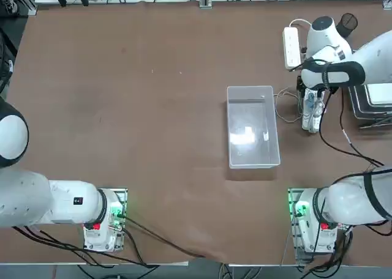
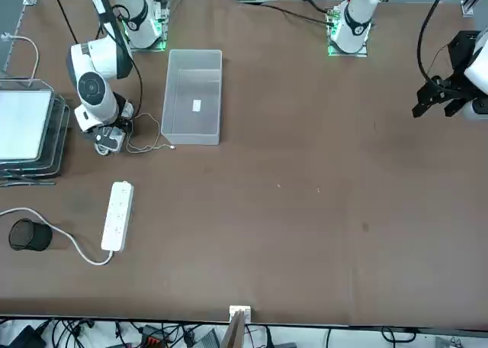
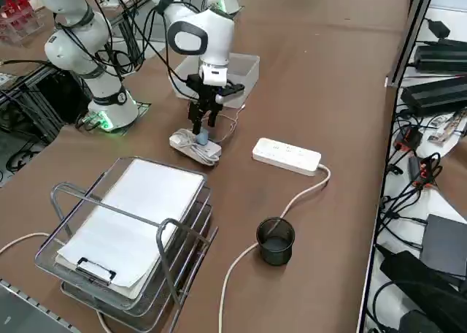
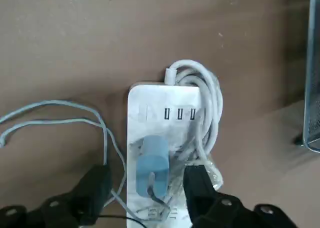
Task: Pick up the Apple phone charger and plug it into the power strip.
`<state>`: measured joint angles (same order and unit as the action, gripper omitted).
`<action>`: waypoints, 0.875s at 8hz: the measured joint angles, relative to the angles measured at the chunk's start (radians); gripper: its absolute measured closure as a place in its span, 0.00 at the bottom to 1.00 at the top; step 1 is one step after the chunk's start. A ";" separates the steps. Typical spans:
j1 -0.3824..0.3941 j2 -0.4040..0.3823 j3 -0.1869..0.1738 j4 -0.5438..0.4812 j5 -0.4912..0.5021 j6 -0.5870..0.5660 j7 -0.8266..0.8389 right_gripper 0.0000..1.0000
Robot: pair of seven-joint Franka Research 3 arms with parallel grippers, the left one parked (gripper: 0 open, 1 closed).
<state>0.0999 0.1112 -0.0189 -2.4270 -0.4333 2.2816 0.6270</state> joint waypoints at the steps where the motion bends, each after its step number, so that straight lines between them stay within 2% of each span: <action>1: -0.001 0.003 0.000 0.000 0.000 0.000 0.004 0.15; 2: -0.004 0.008 0.000 0.000 0.000 0.000 0.008 0.19; 4: -0.007 0.022 -0.001 0.000 0.000 0.000 0.013 0.20; 7: -0.010 0.028 -0.004 0.000 0.000 -0.001 0.017 0.35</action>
<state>0.0902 0.1393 -0.0231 -2.4272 -0.4333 2.2802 0.6439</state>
